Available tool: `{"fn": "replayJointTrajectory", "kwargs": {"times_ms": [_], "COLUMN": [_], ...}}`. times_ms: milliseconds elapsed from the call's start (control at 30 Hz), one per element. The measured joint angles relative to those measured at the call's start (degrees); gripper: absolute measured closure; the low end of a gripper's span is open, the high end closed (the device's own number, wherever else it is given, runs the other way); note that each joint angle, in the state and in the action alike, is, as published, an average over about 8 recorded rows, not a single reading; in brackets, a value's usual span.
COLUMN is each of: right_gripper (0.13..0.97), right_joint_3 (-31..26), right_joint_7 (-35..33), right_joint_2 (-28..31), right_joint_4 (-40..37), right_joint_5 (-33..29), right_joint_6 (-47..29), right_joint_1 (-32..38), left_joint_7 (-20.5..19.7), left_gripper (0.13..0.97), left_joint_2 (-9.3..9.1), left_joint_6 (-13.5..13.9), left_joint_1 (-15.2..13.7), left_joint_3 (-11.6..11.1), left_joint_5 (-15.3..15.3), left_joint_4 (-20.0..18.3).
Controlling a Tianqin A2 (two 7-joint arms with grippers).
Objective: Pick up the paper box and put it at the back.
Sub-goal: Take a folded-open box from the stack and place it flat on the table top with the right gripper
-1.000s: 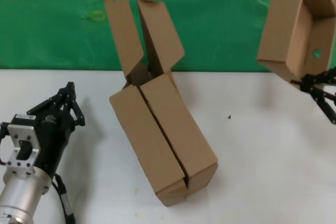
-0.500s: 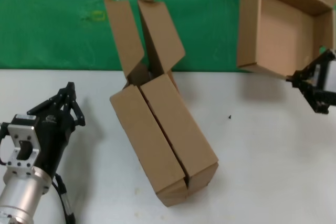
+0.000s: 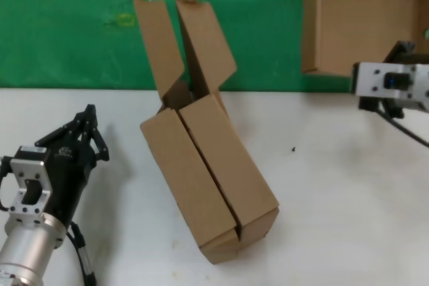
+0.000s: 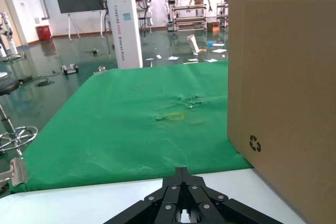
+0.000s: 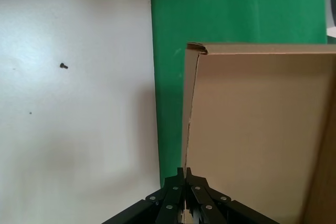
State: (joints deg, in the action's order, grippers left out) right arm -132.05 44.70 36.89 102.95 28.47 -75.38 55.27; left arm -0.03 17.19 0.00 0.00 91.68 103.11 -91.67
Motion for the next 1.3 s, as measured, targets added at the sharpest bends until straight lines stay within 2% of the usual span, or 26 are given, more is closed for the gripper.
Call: {"fn": "replayJointTrajectory", "kwargs": {"times_ms": [267, 500, 867, 1300], "right_gripper": [0.946, 0.946, 0.946, 0.937], "right_joint_3": [0.91, 2.92, 7.38, 11.59], "right_joint_7": [-5.29, -8.87, -12.74, -15.04], "right_joint_2": [-8.84, -13.94, -18.78, -22.71], "right_joint_4": [-7.38, -12.78, -18.88, -22.49], "right_joint_5": [-7.24, -10.93, -13.88, -16.33], "right_joint_6": [0.6, 3.25, 7.41, 10.88], "right_joint_1": [-1.66, -4.06, -6.16, -7.16], "left_joint_7": [0.0, 0.0, 0.0, 0.0], "left_gripper": [0.954, 0.954, 0.954, 0.954], "left_joint_2": [0.0, 0.0, 0.0, 0.0], "left_joint_6": [0.0, 0.0, 0.0, 0.0], "left_joint_1": [0.0, 0.0, 0.0, 0.0], "left_joint_3": [0.0, 0.0, 0.0, 0.0], "left_joint_5": [0.0, 0.0, 0.0, 0.0], "left_joint_4": [0.0, 0.0, 0.0, 0.0]}}
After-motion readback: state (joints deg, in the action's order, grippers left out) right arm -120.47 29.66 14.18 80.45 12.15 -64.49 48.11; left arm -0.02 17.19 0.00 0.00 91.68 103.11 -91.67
